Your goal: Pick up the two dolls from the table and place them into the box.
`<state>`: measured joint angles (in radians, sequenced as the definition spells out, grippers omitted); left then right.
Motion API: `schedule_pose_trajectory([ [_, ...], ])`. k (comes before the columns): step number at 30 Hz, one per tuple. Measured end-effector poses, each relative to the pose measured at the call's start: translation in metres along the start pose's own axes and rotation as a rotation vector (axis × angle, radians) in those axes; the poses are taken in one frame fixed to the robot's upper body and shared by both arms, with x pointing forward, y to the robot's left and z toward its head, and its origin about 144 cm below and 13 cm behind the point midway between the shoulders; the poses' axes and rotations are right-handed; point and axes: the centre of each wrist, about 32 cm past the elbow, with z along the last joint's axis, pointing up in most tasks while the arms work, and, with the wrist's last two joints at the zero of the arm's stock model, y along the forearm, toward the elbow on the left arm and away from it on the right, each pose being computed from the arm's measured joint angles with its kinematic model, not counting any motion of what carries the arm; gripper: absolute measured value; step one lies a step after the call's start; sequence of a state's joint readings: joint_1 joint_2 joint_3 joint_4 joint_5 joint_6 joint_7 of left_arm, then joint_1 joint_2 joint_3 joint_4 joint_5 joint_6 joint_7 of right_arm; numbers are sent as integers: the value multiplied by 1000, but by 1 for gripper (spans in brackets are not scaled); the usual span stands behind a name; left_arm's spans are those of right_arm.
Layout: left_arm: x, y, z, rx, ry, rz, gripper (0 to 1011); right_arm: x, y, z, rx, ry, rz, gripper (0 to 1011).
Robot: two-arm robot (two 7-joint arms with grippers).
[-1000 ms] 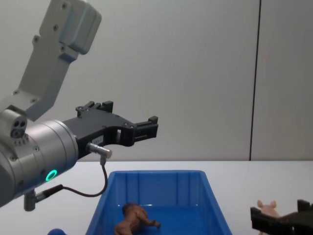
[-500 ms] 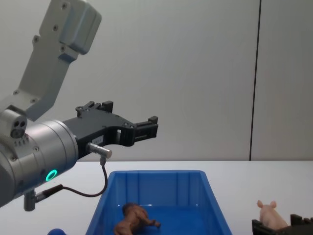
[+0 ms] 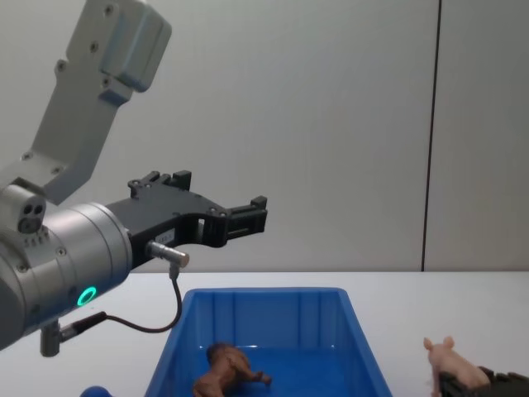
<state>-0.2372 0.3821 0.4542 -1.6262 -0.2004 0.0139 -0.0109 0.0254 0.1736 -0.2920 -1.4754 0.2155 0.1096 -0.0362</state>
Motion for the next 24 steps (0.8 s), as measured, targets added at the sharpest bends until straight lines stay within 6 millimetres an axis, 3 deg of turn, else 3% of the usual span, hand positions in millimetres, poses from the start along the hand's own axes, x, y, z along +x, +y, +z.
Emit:
schedule_pose_trajectory([
  [24,0,0,0,0,0,0,1002,0,-2,32,197,1,152,380],
])
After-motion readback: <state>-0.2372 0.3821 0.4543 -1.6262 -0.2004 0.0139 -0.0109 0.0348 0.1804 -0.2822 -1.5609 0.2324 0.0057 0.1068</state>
